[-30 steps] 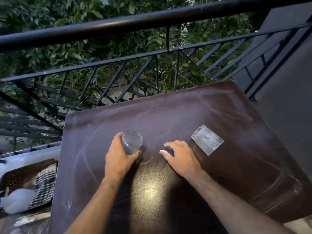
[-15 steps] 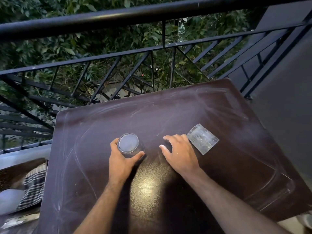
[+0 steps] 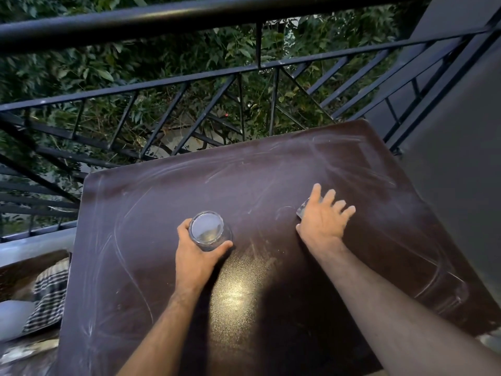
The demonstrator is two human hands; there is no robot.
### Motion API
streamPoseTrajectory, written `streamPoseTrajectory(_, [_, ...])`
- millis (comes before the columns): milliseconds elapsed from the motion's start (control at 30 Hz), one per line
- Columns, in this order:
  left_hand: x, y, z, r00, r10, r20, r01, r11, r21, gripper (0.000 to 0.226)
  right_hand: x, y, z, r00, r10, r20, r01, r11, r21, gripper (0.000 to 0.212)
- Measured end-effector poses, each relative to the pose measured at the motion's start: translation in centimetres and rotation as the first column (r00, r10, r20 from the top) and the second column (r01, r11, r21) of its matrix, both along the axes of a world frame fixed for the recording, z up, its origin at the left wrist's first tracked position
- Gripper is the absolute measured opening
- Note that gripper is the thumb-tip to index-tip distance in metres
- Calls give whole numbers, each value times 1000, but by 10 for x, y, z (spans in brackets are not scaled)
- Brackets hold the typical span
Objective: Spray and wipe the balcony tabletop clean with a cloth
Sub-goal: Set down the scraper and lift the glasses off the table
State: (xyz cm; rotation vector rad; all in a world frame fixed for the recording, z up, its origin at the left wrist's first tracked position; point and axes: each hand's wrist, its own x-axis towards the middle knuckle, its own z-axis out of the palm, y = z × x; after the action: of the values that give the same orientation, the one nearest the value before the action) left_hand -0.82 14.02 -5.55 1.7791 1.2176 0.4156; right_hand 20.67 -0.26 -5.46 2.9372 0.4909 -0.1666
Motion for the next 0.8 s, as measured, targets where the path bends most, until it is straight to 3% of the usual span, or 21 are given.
streamPoseTrajectory(133, [-2,1,0,1000,-7,1,7,1000,-23,99,5,-4,-3,1000,-29,-1,29,997,65,77])
streamPoseTrajectory(233, [-3,3,0,1000,-4,14,4,999,-34,105,5,-6,10,995,14,-103,22,939,344,77])
streamPoseTrajectory(300, [-3,3,0,1000,-1,24,2,999,-37,110,-2,-4,21,982,15,-188,112,755,646,83])
streamPoseTrajectory(367, [-3,3,0,999,-1,37,2,999,-35,110,-12,-1,26,952,6,-306,258,519,815,85])
streamPoseTrajectory(433, [-3,2,0,999,-3,43,4,999,-35,111,-23,0,23,934,11,-358,329,366,870,83])
streamPoseTrajectory(500, [-2,2,0,999,-1,46,3,999,-44,114,-31,-1,16,938,-7,-348,334,299,894,82])
streamPoseTrajectory(633, [-2,1,-2,999,17,33,-15,998,-67,124,-43,-6,0,933,-53,-356,358,229,905,85])
streamPoseTrajectory(800, [-4,2,-7,999,8,42,-6,999,-48,113,-51,-12,-10,947,-77,-312,321,231,919,88])
